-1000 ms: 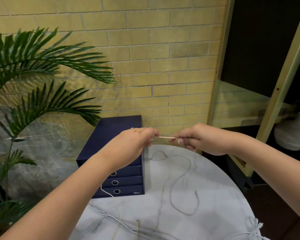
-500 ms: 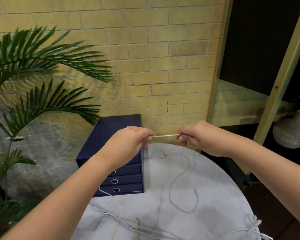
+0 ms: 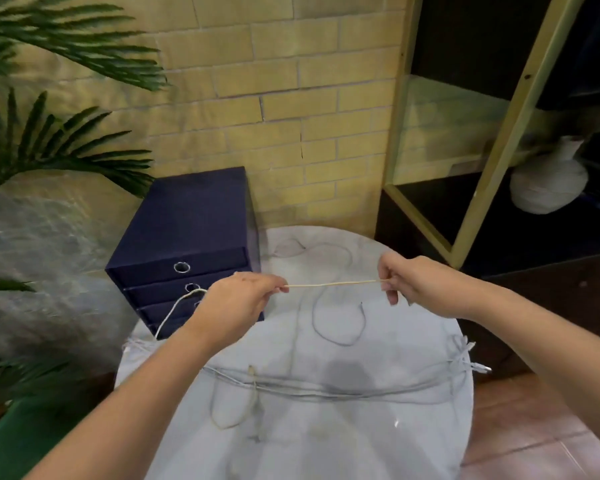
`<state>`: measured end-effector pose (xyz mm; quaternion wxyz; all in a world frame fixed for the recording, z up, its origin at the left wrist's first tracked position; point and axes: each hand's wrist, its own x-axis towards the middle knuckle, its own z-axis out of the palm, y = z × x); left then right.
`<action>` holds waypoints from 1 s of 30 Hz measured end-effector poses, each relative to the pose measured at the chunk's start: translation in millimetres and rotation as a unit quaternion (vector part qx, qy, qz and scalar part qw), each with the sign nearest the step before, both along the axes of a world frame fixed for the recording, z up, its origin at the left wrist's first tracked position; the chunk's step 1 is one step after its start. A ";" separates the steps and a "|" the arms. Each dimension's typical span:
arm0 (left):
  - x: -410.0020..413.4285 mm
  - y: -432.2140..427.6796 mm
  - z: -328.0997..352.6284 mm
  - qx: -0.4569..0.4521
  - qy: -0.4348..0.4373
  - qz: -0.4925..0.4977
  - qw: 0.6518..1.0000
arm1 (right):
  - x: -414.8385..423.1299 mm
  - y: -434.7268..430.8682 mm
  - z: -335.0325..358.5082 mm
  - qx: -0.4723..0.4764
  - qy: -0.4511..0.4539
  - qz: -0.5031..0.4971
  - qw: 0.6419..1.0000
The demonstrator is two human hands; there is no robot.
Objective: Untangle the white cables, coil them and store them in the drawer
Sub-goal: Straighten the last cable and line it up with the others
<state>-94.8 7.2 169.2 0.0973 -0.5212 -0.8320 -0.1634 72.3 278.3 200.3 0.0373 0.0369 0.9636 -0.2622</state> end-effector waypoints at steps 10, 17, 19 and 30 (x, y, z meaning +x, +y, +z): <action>8.4 0.8 -103.9 -0.103 -0.140 0.117 0.978 | 65.2 118.2 -126.2 0.127 -0.037 -0.106 0.985; 27.4 0.2 -157.3 -0.140 -0.219 0.146 0.955 | 94.9 152.4 -179.0 0.092 -0.092 -0.110 0.985; 34.0 4.2 -167.0 -0.131 -0.224 0.140 0.956 | 93.6 156.5 -190.1 0.076 -0.098 -0.107 0.986; 52.0 32.5 -186.4 -0.123 -0.225 0.180 0.950 | 91.2 176.9 -218.8 0.053 -0.146 -0.074 0.985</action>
